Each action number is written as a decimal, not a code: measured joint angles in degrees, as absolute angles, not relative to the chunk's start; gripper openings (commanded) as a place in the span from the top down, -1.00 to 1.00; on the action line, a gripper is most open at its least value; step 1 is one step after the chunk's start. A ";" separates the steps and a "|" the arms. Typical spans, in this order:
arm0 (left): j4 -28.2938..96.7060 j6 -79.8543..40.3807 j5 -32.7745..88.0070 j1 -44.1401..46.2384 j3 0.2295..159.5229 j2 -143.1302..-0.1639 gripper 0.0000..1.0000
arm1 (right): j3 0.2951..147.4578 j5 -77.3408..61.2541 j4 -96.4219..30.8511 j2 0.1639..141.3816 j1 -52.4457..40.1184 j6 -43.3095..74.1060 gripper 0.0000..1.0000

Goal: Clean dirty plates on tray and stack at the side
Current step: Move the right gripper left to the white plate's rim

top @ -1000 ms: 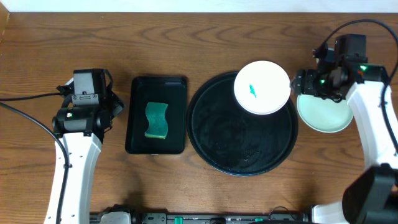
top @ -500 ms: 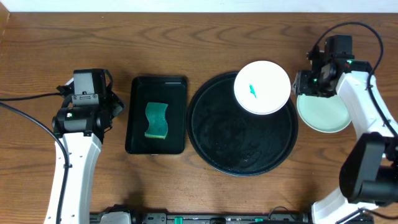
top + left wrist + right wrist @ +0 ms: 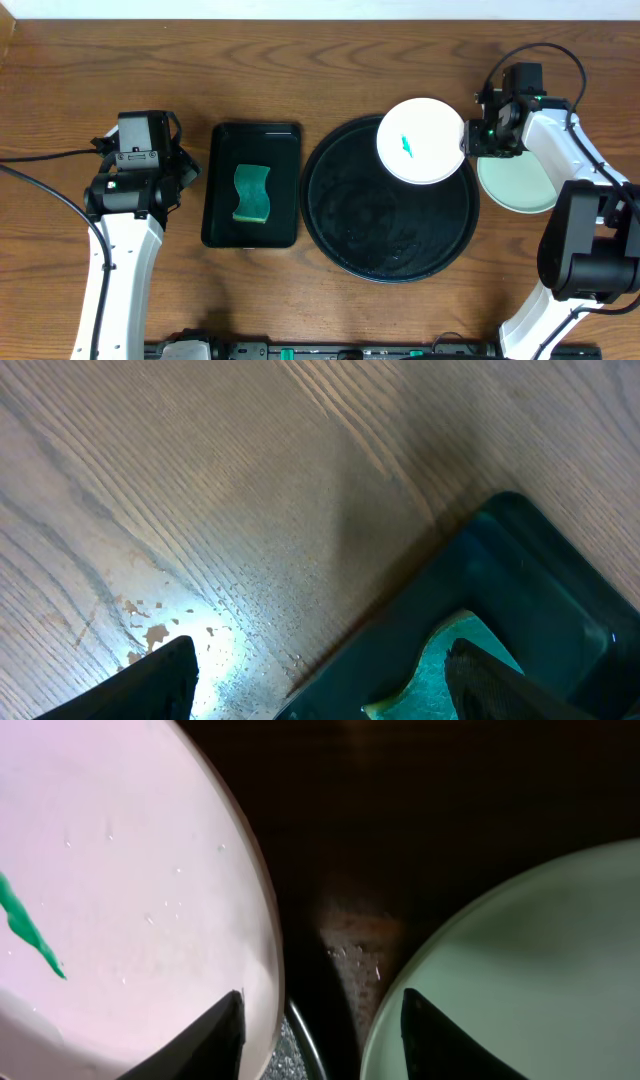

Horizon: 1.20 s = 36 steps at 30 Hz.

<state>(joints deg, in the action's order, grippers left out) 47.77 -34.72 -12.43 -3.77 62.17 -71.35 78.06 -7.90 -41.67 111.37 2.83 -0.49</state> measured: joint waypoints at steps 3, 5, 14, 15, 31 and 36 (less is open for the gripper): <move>47.77 -34.72 -12.43 -3.77 62.17 -71.35 -0.60 | 78.06 -7.90 -40.82 111.37 2.76 -0.73 0.19; 47.77 -34.72 -12.43 -3.77 62.17 -71.35 -0.60 | 78.06 -7.88 -40.66 111.37 2.76 -0.71 0.26; 47.77 -34.72 -12.43 -3.77 62.17 -71.35 -0.60 | 78.06 -7.94 -39.55 111.39 2.74 -1.08 0.40; 47.77 -34.72 -12.43 -3.77 62.17 -71.35 -0.60 | 78.06 -7.97 -39.48 111.39 2.74 -1.08 0.44; 47.77 -34.72 -12.43 -3.77 62.17 -71.35 -0.59 | 75.88 -8.40 -34.48 111.55 2.11 -1.30 0.70; 47.77 -34.72 -12.43 -3.77 62.17 -71.35 -0.59 | 75.83 -9.74 -34.17 111.94 1.89 -1.61 0.94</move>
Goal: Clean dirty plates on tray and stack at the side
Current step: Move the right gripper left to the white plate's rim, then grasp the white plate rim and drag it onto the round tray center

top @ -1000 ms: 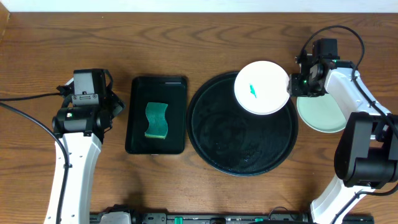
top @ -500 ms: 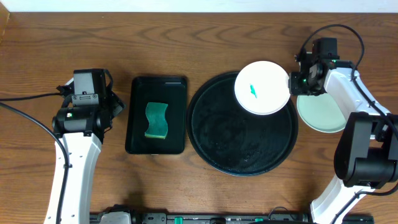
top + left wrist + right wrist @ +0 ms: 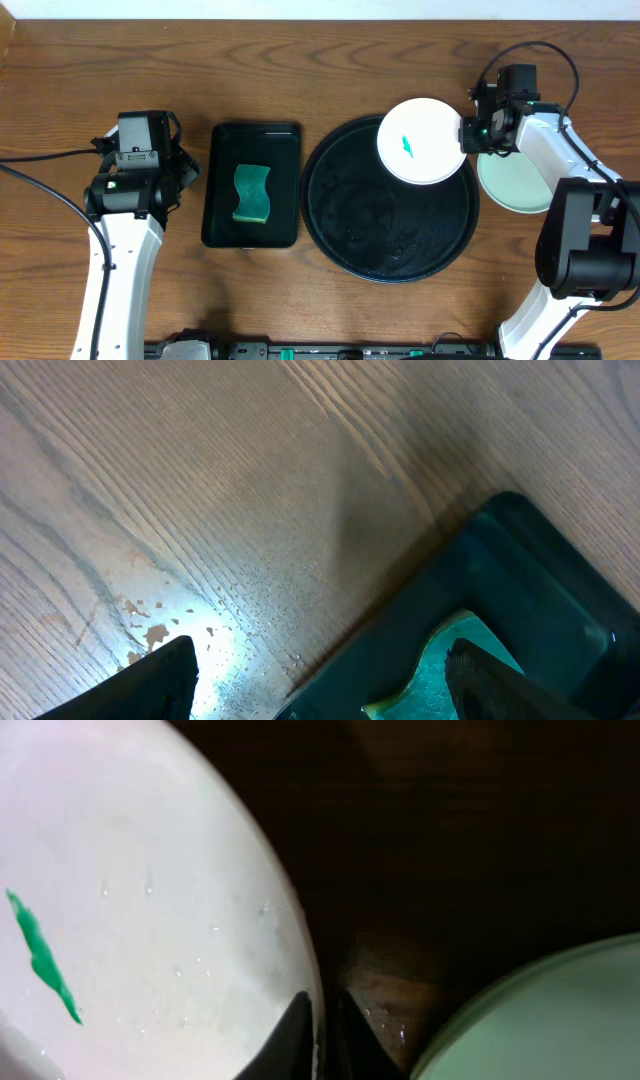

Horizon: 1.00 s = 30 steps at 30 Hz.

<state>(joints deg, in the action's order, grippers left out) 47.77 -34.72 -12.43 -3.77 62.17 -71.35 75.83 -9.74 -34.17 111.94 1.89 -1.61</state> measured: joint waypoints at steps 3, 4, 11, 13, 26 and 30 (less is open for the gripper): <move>47.77 -34.72 -12.43 -3.77 62.17 -71.35 -0.59 | 75.79 -10.17 -34.20 111.94 1.89 -1.52 0.97; 47.77 -34.72 -12.43 -3.77 62.17 -71.35 -0.60 | 75.79 -10.48 -34.17 111.94 1.89 -1.50 0.97; 47.77 -34.72 -12.43 -3.77 62.17 -71.35 -0.60 | 75.79 -13.13 -35.35 111.94 1.89 -1.21 0.98; 47.77 -34.72 -12.43 -3.77 62.17 -71.35 -0.59 | 75.77 -13.54 -36.53 111.83 1.89 -0.56 0.98; 47.75 -34.72 -12.43 -3.77 62.17 -71.35 -0.59 | 75.05 -22.92 -50.37 107.35 1.89 9.63 0.97; 47.75 -34.72 -12.43 -3.77 62.17 -71.35 -0.60 | 71.92 -23.68 -48.16 107.35 1.65 11.77 0.97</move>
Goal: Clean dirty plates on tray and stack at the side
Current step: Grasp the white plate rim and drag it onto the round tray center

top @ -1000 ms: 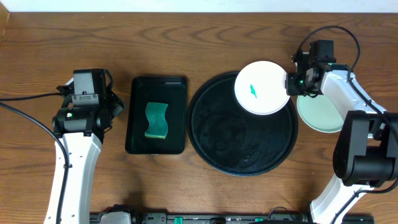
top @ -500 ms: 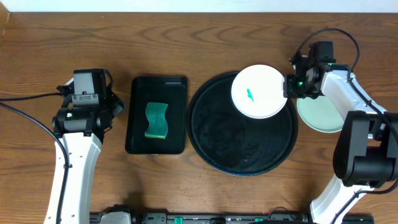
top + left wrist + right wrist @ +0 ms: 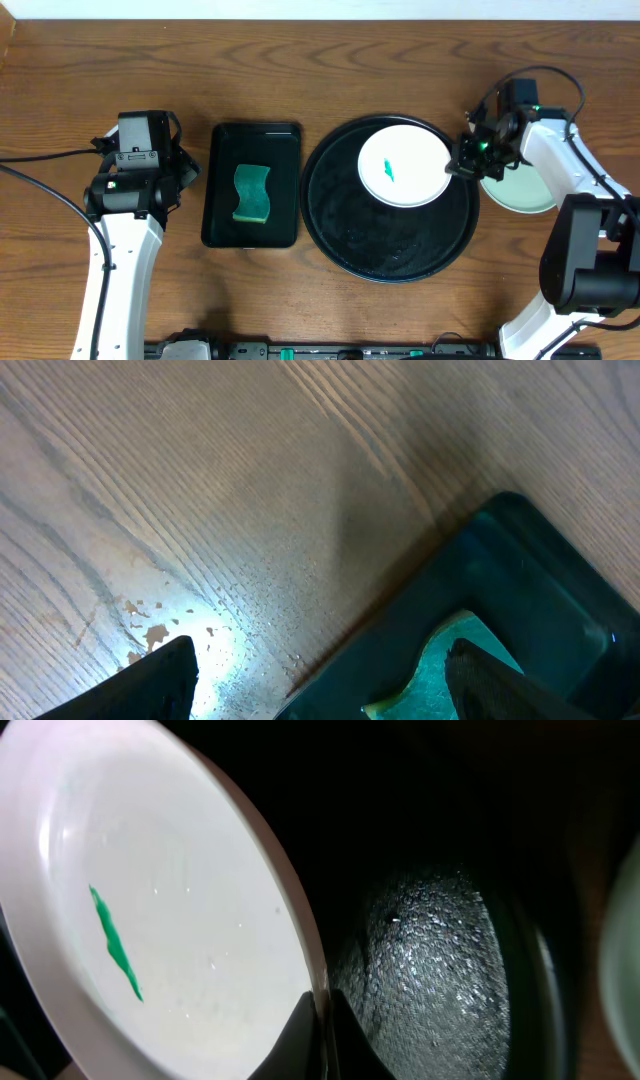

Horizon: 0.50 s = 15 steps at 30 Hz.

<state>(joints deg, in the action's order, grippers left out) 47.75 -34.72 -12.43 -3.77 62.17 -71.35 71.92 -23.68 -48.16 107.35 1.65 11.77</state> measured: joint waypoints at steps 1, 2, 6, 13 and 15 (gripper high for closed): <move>47.77 -34.72 -12.43 -3.77 62.17 -71.35 -0.60 | 70.85 -23.79 -47.16 107.35 1.50 12.53 0.97; 47.77 -34.72 -12.43 -3.77 62.17 -71.35 -0.59 | 70.02 -23.88 -46.37 107.35 1.34 13.15 0.97; 47.75 -34.72 -12.43 -3.77 62.17 -71.35 -0.60 | 67.72 -24.12 -43.68 107.35 0.12 14.79 0.97; 47.77 -34.72 -12.43 -3.77 62.17 -71.35 -0.60 | 67.68 -24.45 -42.94 107.35 -3.09 15.92 0.97; 47.77 -34.72 -12.43 -3.77 62.17 -71.35 -0.60 | 67.66 -24.43 -42.87 107.35 -4.64 15.99 0.97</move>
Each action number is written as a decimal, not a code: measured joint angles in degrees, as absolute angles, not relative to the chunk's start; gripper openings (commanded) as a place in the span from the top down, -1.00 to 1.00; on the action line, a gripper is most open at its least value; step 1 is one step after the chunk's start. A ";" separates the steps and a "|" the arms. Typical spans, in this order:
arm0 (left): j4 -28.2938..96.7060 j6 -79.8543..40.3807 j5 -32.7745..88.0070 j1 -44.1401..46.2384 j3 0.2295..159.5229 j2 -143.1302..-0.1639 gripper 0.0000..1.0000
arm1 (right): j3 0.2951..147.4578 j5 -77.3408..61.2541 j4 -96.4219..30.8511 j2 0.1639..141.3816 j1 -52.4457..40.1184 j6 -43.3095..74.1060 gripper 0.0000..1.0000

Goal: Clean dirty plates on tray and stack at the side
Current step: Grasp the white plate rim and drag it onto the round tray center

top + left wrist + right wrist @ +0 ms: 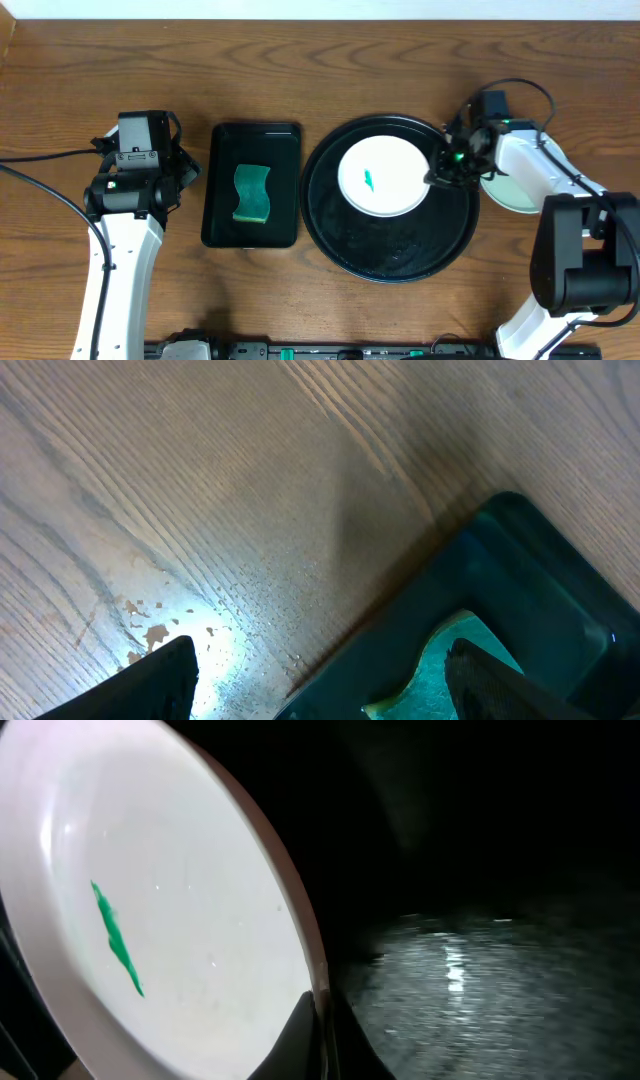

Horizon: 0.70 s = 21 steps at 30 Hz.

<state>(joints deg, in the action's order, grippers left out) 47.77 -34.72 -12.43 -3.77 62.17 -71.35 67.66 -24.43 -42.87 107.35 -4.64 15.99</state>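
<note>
A white plate (380, 176) with a green smear (369, 181) hangs over the upper middle of the round black tray (392, 250). My right gripper (437, 176) is shut on the plate's right rim; in the right wrist view the plate (150, 910) fills the left side and the fingers (322, 1030) pinch its edge. A green sponge (252, 193) lies in the black rectangular tray (250, 232). Left of that tray, my left gripper (320, 680) stands open above the wood, with the sponge's corner (450, 660) showing between its fingers.
A pale green plate (510, 185) lies on the wooden table right of the round tray, partly under my right arm. The round tray's floor (480, 980) is wet and glistening.
My right gripper has carried the white plate further left, from the tray's upper right part to its upper middle. The left arm, sponge and green plate have not moved.
My right gripper was open around the white plate's right rim, the plate overhanging the tray's upper right edge. Then it was shut on the rim. Then it held the plate inside the tray, and now holds it further left, near the middle.
</note>
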 measured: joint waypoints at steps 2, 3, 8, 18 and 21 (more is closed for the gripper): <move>47.77 -34.72 -12.43 -3.77 62.17 -71.35 -0.60 | 67.66 -24.14 -42.89 107.35 -5.82 16.34 0.97; 47.77 -34.72 -12.43 -3.77 62.17 -71.35 -0.60 | 67.66 -23.53 -42.96 107.35 -6.28 16.84 0.97; 47.77 -34.72 -12.43 -3.77 62.17 -71.35 -0.60 | 67.66 -18.39 -43.29 107.35 -7.11 21.15 0.97; 47.77 -34.72 -12.43 -3.77 62.17 -71.35 -0.60 | 67.66 -11.29 -44.45 107.35 -7.60 28.23 0.97; 47.77 -34.72 -12.43 -3.77 62.17 -71.35 -0.60 | 67.64 -10.50 -44.73 107.35 -8.64 29.54 0.97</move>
